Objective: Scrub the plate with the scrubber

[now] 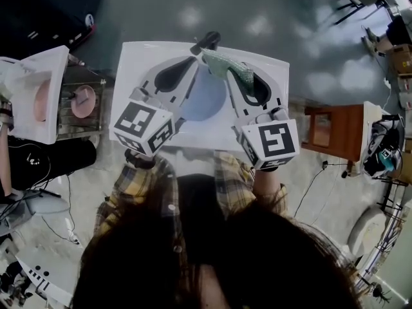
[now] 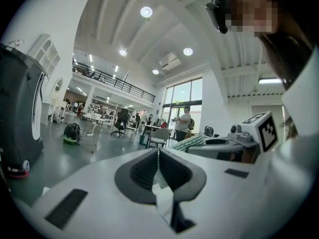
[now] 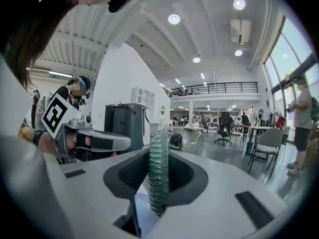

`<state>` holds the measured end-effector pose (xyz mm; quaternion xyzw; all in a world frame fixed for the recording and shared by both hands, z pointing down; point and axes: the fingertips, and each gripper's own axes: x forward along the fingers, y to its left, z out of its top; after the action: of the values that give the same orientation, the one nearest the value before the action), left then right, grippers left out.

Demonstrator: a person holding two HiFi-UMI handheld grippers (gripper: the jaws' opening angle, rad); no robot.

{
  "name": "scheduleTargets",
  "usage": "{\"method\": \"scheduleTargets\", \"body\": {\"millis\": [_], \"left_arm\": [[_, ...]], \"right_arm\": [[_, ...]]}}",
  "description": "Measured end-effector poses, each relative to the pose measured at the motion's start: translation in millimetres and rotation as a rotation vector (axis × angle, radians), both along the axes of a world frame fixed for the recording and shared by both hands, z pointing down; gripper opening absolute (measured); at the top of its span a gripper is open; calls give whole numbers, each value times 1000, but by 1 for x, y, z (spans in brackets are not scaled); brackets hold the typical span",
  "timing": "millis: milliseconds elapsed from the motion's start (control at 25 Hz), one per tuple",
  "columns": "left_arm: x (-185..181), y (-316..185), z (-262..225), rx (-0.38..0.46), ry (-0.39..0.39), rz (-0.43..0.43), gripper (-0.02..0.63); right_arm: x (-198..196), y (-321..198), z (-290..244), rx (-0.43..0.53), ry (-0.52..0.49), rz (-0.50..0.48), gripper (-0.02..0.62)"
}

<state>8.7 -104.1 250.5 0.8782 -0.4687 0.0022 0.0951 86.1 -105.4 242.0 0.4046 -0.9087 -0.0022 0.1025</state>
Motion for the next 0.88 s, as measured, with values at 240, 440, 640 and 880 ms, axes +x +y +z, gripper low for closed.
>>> {"method": "scheduleTargets", "body": {"millis": [240, 440, 640, 880], "left_arm": [[1, -1, -6, 17, -15, 3, 20], [0, 1, -9, 23, -20, 3, 20], [3, 1, -10, 27, -17, 9, 20], [6, 1, -9, 26, -24, 14, 20]], "right_arm": [[0, -4, -9, 15, -8, 9, 103], [-3, -5, -9, 24, -3, -2, 101], [-3, -6, -11, 29, -5, -9, 101], [-2, -7, -12, 29, -4, -16, 100]]}}
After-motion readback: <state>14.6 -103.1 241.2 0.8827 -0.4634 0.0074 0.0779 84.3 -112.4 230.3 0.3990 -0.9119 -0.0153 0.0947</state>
